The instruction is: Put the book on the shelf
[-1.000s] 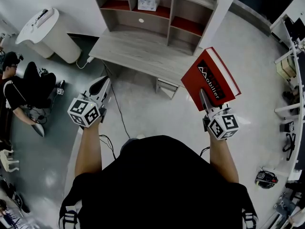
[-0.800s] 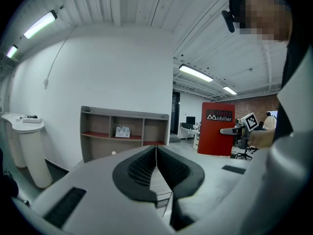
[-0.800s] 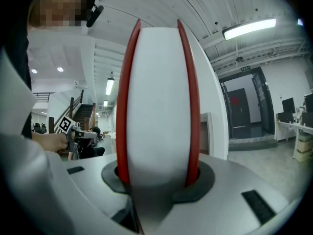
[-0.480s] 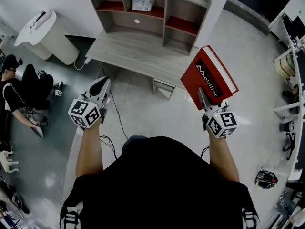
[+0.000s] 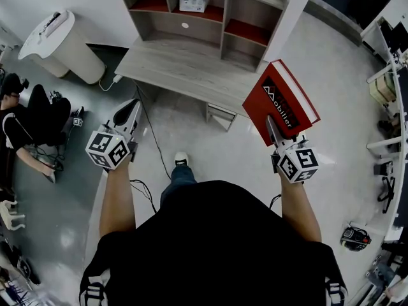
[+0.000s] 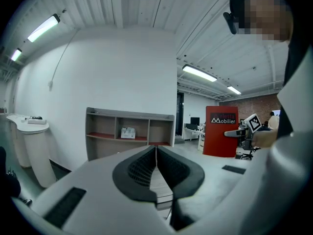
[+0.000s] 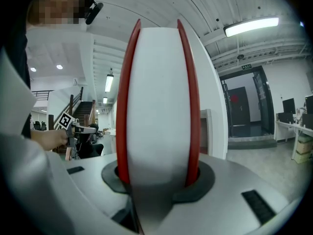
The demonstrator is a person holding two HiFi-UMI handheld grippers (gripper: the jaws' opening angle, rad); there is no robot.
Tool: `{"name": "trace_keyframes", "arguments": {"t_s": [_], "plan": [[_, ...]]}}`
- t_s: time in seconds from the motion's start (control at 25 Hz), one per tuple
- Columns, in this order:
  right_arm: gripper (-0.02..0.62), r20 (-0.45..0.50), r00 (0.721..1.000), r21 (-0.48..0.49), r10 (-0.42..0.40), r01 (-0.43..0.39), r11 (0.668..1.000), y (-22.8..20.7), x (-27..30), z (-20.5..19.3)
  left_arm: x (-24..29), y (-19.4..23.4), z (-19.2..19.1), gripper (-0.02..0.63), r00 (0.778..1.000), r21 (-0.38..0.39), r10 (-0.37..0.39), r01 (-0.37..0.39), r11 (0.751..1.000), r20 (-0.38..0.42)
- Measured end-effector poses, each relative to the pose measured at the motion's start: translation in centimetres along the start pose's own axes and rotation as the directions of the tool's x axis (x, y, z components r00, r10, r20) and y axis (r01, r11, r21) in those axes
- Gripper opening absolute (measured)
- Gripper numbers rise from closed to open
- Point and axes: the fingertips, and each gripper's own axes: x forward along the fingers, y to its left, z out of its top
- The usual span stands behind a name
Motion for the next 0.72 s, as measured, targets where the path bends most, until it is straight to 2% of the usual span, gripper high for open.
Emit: {"name": "trace_keyframes", "arguments": {"t_s": [0.44, 0.72], "plan": [[0.172, -0.028, 0.999, -0.011, -0.016, 0.016, 1.000, 2.2, 5.1, 0.0, 0.6, 7.1, -0.4, 0.025, 1.000, -0.014, 0.024, -0.024, 1.000, -0.005], [0.172, -0.029, 0.999, -0.010, -0.042, 0.042, 0.999, 2.6, 7.9, 0.2, 2.8, 8.3, -1.1, 0.024, 0.999, 0.012, -0.026, 0.026, 1.000, -0.033]]}}
